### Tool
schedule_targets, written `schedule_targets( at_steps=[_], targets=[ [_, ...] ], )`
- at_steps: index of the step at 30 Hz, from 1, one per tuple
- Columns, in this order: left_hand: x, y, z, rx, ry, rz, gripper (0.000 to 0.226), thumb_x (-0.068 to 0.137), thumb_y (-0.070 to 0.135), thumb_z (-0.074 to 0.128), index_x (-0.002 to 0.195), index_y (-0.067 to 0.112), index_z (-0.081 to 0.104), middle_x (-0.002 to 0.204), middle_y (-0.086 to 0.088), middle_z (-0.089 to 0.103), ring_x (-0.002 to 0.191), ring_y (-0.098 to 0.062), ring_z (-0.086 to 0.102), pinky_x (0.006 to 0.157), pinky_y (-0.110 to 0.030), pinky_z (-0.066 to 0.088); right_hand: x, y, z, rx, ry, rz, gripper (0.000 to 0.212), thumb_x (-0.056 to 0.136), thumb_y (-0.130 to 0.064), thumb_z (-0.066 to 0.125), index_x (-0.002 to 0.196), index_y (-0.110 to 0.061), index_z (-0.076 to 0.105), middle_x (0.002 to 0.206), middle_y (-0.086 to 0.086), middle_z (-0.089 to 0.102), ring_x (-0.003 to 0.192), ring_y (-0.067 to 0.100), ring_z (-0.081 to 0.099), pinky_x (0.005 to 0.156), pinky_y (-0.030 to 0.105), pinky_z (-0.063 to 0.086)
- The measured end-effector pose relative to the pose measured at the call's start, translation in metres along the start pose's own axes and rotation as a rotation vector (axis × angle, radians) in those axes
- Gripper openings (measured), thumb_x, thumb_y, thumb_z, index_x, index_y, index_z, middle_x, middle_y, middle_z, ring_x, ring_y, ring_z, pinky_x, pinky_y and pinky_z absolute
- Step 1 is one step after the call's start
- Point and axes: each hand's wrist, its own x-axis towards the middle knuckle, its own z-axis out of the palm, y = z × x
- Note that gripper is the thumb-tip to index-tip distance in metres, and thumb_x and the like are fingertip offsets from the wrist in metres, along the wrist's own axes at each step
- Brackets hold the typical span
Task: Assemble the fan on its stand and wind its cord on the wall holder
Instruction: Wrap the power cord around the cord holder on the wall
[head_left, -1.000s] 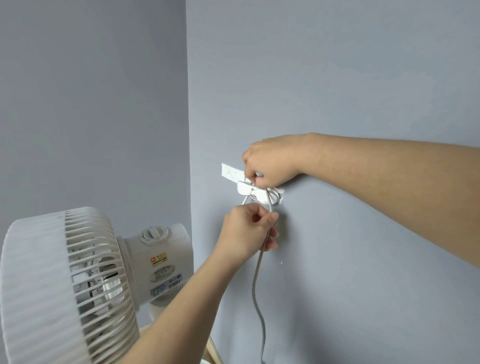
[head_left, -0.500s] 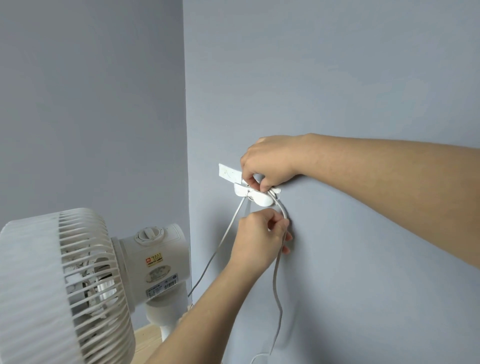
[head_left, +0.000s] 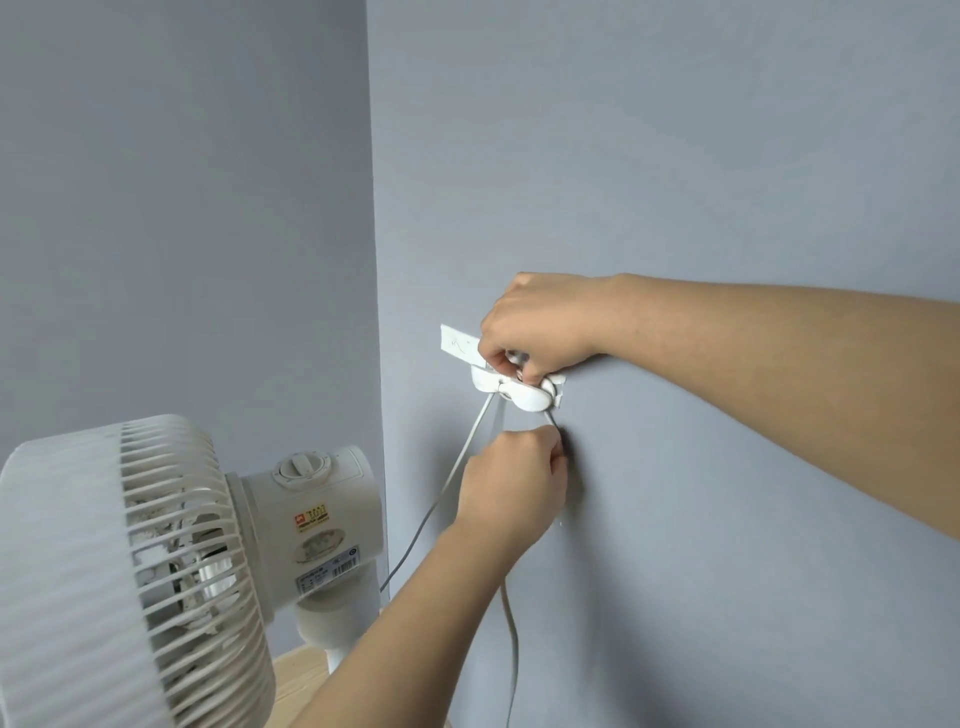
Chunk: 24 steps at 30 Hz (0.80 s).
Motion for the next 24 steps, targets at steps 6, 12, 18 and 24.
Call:
schedule_targets(
  at_steps=[6, 12, 18, 24],
  targets=[
    [0.002, -0.017, 0.011, 0.058, -0.063, -0.176, 0.015, 0.095, 0.019, 0.033, 0.082, 0.014, 0.04, 0.079, -0.01, 0.056, 0.075, -0.033, 0.052, 0.058, -0.031, 0.034, 0.004, -0.002, 0.005, -0.021, -0.09, 0.035, 0.036, 0.087, -0.037, 0.046, 0.121, -0.036, 0.055, 0.113, -0.01, 0.063, 0.114, 0.019, 0.052, 0.111, 0.041, 0.028],
    [0.002, -0.041, 0.014, -0.2, -0.103, -0.441, 0.03, 0.097, 0.02, 0.032, 0.078, 0.011, 0.054, 0.079, -0.009, 0.062, 0.07, -0.028, 0.056, 0.06, -0.027, 0.041, 0.014, 0.005, 0.014, -0.028, -0.148, 0.08, 0.064, 0.059, -0.067, 0.044, 0.115, -0.04, 0.06, 0.11, -0.009, 0.059, 0.111, 0.023, 0.044, 0.102, 0.047, 0.04],
    [-0.001, -0.059, -0.001, -0.933, -0.1, -0.685, 0.02, 0.096, 0.013, 0.053, 0.081, 0.007, 0.065, 0.069, -0.004, 0.063, 0.04, -0.011, 0.048, 0.052, -0.023, 0.052, 0.015, 0.006, 0.014, 0.011, -0.162, 0.101, 0.064, 0.058, -0.066, 0.047, 0.116, -0.043, 0.059, 0.109, -0.01, 0.057, 0.112, 0.023, 0.043, 0.101, 0.049, 0.04],
    [0.0, -0.071, 0.001, -0.83, -0.093, -0.651, 0.022, 0.091, 0.019, 0.062, 0.072, 0.01, 0.058, 0.065, -0.004, 0.062, 0.05, -0.016, 0.047, 0.06, -0.029, 0.049, 0.014, 0.005, 0.014, -0.016, -0.165, 0.078, 0.056, 0.067, -0.064, 0.05, 0.117, -0.043, 0.059, 0.11, -0.009, 0.058, 0.112, 0.023, 0.043, 0.104, 0.047, 0.037]
  ],
)
